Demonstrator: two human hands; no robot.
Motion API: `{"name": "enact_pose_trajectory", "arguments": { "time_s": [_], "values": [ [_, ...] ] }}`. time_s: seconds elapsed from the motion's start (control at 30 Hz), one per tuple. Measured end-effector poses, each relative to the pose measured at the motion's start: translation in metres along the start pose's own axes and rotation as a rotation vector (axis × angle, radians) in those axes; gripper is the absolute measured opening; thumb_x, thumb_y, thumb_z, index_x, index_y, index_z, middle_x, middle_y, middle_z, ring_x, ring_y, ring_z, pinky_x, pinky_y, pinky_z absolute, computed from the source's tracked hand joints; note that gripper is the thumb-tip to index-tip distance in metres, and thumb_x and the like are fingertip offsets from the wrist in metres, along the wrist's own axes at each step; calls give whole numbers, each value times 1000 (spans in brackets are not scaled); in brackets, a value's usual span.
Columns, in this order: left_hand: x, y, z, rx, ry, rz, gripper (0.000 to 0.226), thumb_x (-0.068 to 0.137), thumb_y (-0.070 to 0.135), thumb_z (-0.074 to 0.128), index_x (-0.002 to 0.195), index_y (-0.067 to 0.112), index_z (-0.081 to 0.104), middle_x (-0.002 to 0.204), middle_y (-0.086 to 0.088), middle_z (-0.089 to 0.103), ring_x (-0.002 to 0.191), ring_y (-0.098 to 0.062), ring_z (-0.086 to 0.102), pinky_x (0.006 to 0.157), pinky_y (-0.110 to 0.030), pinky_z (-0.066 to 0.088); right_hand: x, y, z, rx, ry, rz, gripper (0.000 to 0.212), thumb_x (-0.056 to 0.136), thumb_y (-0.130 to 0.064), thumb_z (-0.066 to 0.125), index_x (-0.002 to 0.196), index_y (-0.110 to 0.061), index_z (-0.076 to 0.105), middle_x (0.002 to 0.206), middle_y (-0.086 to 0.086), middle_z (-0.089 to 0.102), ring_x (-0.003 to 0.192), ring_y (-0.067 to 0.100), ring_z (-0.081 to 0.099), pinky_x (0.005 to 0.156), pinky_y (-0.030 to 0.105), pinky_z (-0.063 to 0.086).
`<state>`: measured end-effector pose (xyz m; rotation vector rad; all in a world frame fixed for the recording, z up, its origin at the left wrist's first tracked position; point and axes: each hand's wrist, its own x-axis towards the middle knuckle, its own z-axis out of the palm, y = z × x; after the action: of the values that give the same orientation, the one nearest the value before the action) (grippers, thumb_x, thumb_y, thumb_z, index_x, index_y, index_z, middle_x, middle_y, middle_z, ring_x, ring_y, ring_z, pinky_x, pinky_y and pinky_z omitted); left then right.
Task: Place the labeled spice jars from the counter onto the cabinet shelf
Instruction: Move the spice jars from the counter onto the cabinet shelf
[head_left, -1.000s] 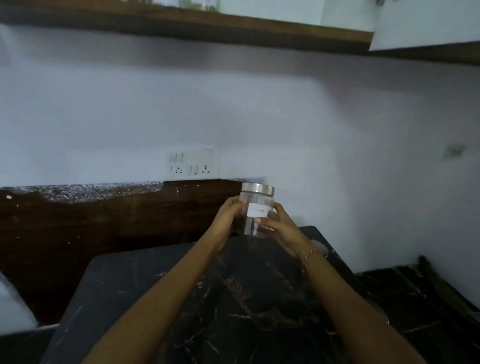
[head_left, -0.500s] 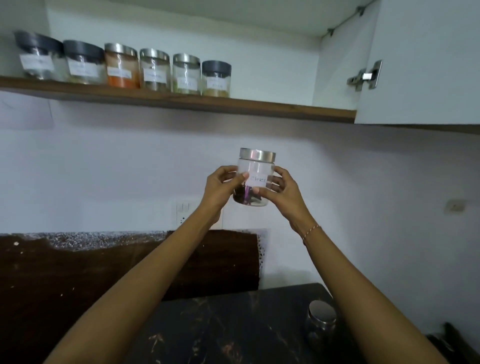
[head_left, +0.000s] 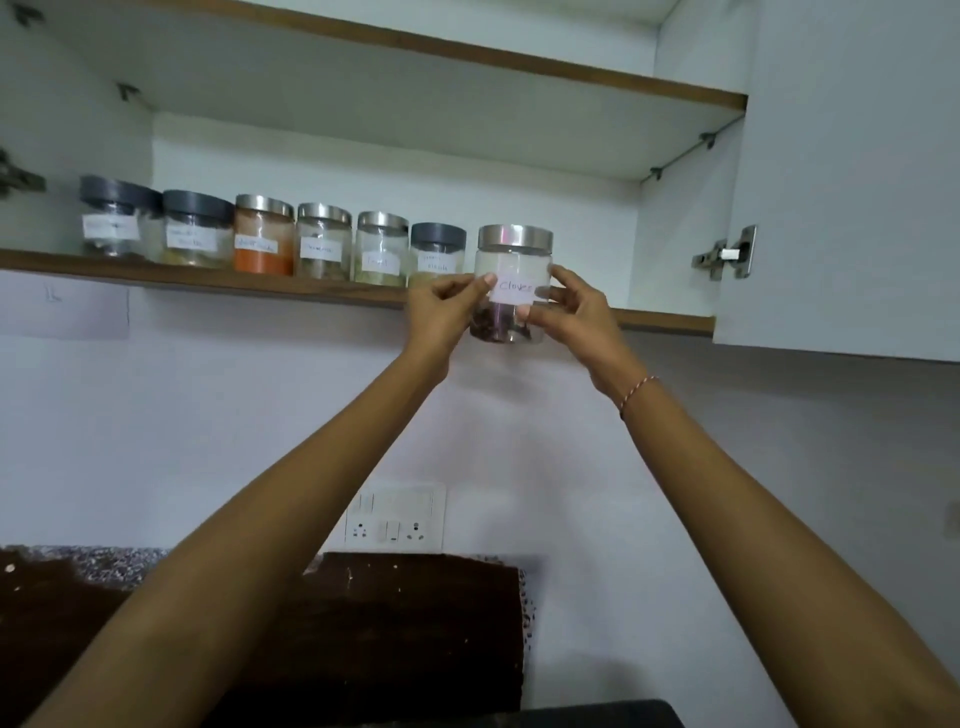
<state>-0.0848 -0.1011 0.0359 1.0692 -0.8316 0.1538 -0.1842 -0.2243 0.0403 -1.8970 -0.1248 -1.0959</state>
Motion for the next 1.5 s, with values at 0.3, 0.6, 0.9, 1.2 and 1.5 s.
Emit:
{"name": "enact_pose_trajectory", "arguments": {
  "time_s": [0.3,0.6,0.9,1.2,1.5],
  "values": [
    [76,24,17,365,-65,133,35,88,28,61,103,-3,67,97,-16,67,88,-23,62,77,-37,53,77,-3,-10,69,43,55,54,85,-18,66,134,-15,44,120,15,60,109,23,59,81,25,51],
    [123,4,13,382,-146,-65,33,90,10,57,120,-4,56,113,-17,60,100,-24,58,77,-29,54,122,25,8,-121,69,56,66,80,-14,70,139,-13,38,134,16,50,123,25,48,98,38,47],
    [145,-12,12,443,-296,-274,34,88,2,45,120,8,51,114,-13,54,100,-23,51,76,-29,47,148,43,17,-283,32,179,67,80,-10,69,138,-10,36,136,16,49,122,29,50,98,38,46],
    [164,-27,23,647,-299,-264,24,87,-4,43,108,-4,53,97,-15,48,71,-18,47,64,-28,45,170,53,24,-488,20,298,54,83,-15,66,132,-5,43,131,18,52,119,32,51,98,42,48],
    [176,-37,24,621,-277,-253,18,86,-6,41,99,0,52,96,-16,49,86,-25,52,77,-35,44,183,59,29,-557,-65,370,41,84,-2,60,123,4,51,124,22,56,112,32,56,91,37,47]
  ]
}}
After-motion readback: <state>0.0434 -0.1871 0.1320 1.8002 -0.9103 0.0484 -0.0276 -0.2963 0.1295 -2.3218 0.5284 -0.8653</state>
